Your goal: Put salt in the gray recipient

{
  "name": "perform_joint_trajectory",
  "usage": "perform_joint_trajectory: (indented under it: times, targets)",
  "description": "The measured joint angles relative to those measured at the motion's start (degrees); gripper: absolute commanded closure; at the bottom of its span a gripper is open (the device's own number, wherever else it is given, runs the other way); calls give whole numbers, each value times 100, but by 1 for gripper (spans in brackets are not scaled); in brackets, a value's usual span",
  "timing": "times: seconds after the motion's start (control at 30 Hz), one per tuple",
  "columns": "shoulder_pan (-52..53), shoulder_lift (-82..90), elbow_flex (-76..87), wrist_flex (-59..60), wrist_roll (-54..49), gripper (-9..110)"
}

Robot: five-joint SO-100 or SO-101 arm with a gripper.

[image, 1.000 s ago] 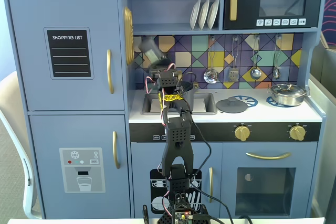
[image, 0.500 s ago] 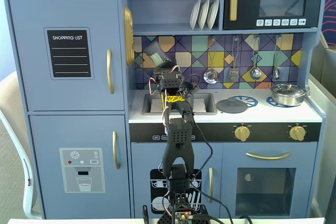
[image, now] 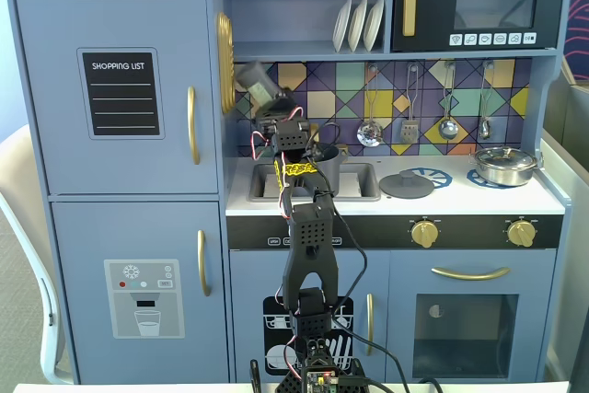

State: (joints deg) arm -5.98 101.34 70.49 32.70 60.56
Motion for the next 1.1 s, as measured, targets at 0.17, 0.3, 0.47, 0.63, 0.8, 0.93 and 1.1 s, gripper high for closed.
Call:
perform_joint_trajectory:
  times: [0.17,0.3,0.47,0.63,0.8,0.93,1.1]
  targets:
    - [352,510,1063,-132,-132,101]
    - [369,659,1222,-167,-272,101]
    - [325,642,853,-167,-413,101]
    - [325,413,246,-167,-844,101]
    - [299,369,44,-167,-2004,101]
    - [519,369,44,-167,-3217,101]
    - [1178,369,44,-70,-4825,101]
